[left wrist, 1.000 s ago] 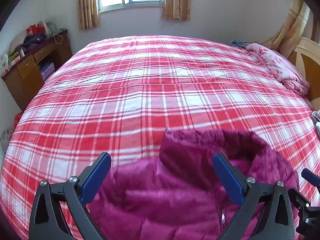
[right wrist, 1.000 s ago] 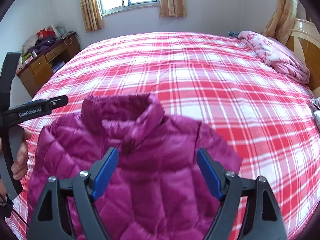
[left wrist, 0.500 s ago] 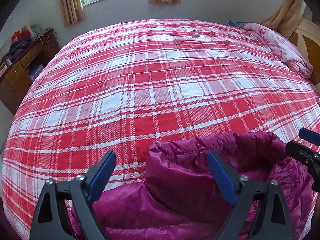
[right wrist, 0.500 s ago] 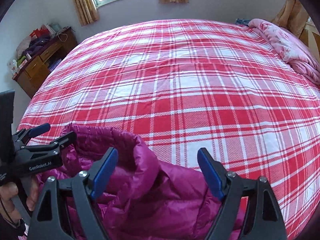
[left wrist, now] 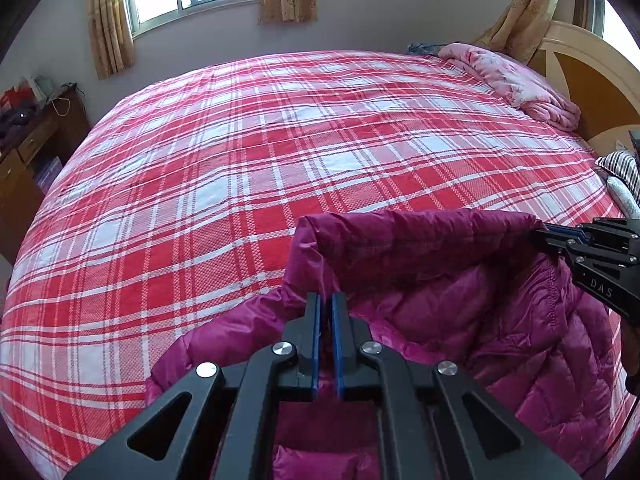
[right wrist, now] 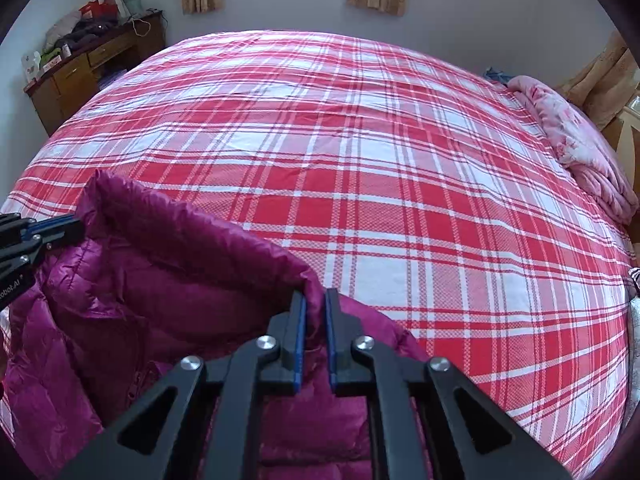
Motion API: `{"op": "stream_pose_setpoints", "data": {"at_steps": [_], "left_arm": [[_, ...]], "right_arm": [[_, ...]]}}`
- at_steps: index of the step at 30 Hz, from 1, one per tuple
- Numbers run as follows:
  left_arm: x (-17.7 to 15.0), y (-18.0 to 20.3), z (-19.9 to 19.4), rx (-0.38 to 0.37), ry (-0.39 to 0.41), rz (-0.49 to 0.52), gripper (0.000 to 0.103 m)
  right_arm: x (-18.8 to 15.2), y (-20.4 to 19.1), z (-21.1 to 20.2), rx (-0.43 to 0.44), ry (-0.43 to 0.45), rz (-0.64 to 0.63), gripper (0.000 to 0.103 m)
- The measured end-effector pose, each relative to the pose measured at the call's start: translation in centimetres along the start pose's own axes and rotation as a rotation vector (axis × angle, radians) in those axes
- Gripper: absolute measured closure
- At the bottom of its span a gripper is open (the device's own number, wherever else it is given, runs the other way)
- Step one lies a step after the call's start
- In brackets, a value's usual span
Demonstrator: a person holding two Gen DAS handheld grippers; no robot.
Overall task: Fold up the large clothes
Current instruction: 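Grasp the hem with the left gripper while the right gripper grasps the hem beside it, then lift the hem with both grippers and fold it toward the collar, then open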
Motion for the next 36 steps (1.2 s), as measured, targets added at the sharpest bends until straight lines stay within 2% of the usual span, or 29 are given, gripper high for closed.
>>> {"op": "stream_pose_setpoints", "data": {"at_steps": [5,10,13,20,23,26,28,30,32,34,36], "left_arm": [[-2.6,-0.7,-0.2,0.014,-0.004,-0.01,0.1],[-5.5,-1.4,0.6,0.011,-0.043,-0.04,0.101],[-5.9,-2.1,0.1,0.03,-0.032,-0.079,0.1],[-2.2,-3.6,-4.7,0.066,0.112,-0.167,0.099],[0.0,-3.2,-4.7,0.073,0.119,-0.185,0.098],[2.0,-1.7,-3.7,0.033,0.112,-0.196,0.098],[2.7,-0.5,-3.1,-0.022,0.1,-0.212,0.098],[3.1,0.9,-2.5,-0.101,0.081,-0.23,0.098],[2.9,2.6,-1.2,-0.18,0.017,-0.223,0.098],[2.3,3.1,0.0,-0.151,-0.022,-0.215,0.098],[1.5,4.0,1.2,-0.119,-0.038,-0.139,0.093]], "right_arm": [[-1.8,0.0,-0.3,-0.025,0.016,-0.026,0.094],[-4.1,0.2,0.2,-0.036,0.011,-0.033,0.095],[-5.0,0.4,0.8,-0.046,0.007,-0.032,0.095],[-5.5,0.5,1.4,-0.052,0.025,-0.02,0.095],[-5.9,0.4,1.6,-0.059,0.038,-0.033,0.095],[-6.3,0.2,1.7,-0.065,0.051,-0.047,0.095],[-6.5,0.1,1.8,-0.068,0.064,-0.058,0.095],[-6.7,0.2,1.9,-0.069,0.074,-0.059,0.095],[-6.7,0.2,1.9,-0.069,0.085,-0.06,0.095],[-6.7,0.2,2.0,-0.068,0.09,-0.059,0.095],[-6.8,0.2,2.0,-0.064,0.091,-0.057,0.095]]}}
Point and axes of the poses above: each gripper's, at about its wrist camera, not at the fingertips, and z roughly the way its jaws point, y to its right, x to its top, the point moved 9 cm from there along z, roughly the way its jaws point, and after that the axes turned 10 degrees about x, right-handed, at the moved point
